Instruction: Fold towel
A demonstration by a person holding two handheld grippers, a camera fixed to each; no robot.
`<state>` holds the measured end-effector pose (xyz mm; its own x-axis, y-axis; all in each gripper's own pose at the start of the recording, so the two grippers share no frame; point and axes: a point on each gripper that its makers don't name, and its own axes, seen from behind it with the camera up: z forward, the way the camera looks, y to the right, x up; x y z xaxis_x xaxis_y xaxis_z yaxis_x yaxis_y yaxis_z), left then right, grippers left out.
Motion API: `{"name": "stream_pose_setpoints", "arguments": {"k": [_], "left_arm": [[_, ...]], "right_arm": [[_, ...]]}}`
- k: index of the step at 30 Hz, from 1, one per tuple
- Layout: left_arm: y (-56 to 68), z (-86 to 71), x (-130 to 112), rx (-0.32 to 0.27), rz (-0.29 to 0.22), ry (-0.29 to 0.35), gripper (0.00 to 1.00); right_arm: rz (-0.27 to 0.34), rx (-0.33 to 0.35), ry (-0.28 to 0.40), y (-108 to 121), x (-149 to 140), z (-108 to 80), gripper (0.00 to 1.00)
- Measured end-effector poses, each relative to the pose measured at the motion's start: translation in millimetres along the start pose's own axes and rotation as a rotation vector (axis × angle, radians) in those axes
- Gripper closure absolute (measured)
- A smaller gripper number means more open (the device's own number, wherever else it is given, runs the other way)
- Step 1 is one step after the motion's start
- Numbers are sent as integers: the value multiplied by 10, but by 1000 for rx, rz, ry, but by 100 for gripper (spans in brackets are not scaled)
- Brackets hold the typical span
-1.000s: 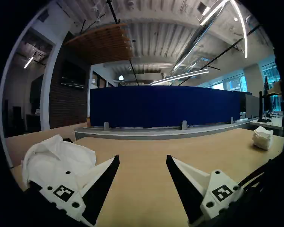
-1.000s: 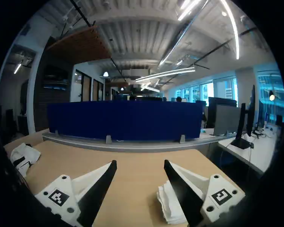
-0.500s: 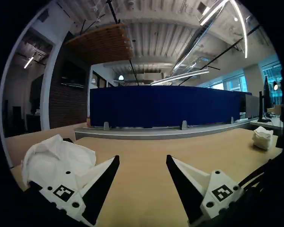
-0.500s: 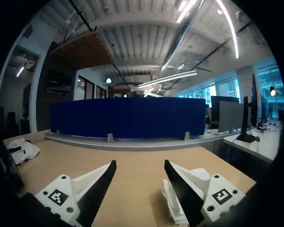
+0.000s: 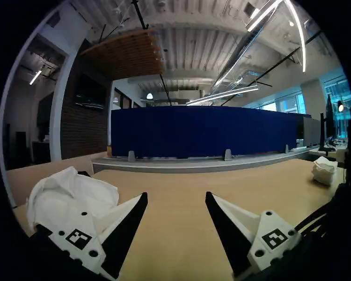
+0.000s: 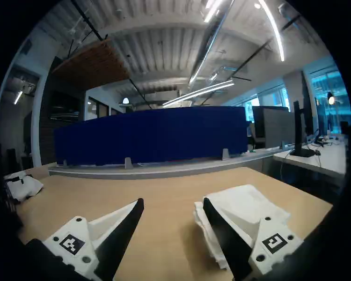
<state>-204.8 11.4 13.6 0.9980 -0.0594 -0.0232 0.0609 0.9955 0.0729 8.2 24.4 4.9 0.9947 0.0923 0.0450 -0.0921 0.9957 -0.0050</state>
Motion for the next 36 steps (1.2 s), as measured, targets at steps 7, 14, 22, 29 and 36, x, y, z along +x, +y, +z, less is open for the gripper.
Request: {"name": "stream_pose_setpoints", "arguments": {"k": [7, 14, 22, 29, 36], "left_arm": [[-10, -3, -2, 0, 0, 0, 9], [-2, -8, -4, 0, 0, 0, 9], [-1, -4, 2, 0, 0, 0, 9], [0, 4, 2, 0, 0, 0, 9], [0, 6, 5, 0, 0, 0, 8]], "right_arm": [[11, 15, 4, -71, -48, -39, 1], [-13, 19, 10, -127, -93, -58, 1], [-83, 17, 25, -199, -130, -57, 1], [-87, 12, 37, -228, -114, -75, 1], [-85, 17, 42, -213, -96, -86, 1]]}}
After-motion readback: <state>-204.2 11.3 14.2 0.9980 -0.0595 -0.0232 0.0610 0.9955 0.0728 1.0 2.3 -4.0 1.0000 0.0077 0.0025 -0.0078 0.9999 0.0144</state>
